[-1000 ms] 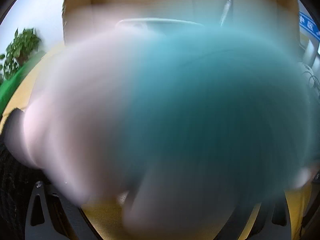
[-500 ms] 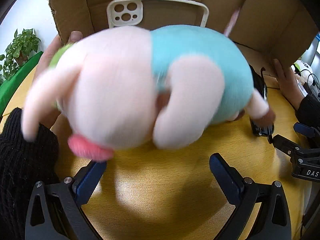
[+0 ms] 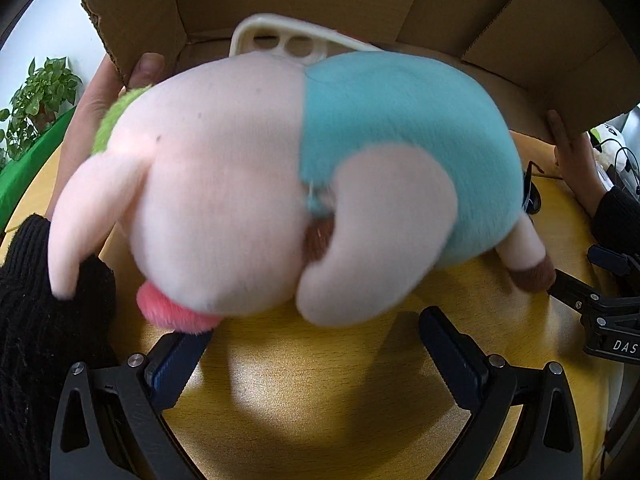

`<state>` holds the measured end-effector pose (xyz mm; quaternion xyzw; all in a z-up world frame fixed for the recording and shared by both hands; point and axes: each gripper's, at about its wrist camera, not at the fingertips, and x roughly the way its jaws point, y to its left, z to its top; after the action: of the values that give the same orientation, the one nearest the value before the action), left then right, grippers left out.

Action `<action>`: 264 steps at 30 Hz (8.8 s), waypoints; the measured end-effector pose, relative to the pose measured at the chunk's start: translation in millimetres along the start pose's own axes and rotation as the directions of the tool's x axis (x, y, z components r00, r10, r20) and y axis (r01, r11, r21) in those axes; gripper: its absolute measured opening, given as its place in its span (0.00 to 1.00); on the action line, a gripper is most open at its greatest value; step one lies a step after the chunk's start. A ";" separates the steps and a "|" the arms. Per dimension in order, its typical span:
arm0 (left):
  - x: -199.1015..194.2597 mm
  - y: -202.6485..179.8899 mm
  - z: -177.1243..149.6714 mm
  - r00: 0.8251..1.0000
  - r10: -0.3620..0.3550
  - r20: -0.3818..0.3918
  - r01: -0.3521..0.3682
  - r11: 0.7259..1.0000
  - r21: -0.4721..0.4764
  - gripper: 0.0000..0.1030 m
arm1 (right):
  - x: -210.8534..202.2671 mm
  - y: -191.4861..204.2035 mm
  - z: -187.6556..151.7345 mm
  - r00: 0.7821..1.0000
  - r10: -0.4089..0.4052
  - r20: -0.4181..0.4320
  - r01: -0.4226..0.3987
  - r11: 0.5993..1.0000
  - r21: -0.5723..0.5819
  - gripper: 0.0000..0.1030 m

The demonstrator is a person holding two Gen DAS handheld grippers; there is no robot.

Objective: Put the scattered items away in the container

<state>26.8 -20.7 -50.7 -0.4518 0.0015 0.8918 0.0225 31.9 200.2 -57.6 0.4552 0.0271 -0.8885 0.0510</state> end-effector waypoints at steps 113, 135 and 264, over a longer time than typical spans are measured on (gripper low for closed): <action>-0.1 -9.7 3.4 1.000 0.006 0.000 -0.006 1.000 -0.007 1.00 | -16.0 -18.8 -14.4 0.996 -0.086 -0.007 0.087 0.989 0.119 1.00; 0.2 -10.6 4.1 1.000 0.007 0.000 -0.007 1.000 -0.008 1.00 | -44.0 -30.8 -36.3 1.000 0.022 0.019 -0.023 0.998 0.050 0.99; -215.6 32.8 322.0 0.831 -0.274 0.483 0.195 0.958 0.209 0.59 | -213.0 44.9 307.4 0.723 0.404 0.561 -0.241 0.908 -0.344 0.65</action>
<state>-106.7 -54.4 313.0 -0.1948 0.0076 0.9667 0.1657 -87.1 140.6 294.8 0.1252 0.0388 -0.9545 0.2680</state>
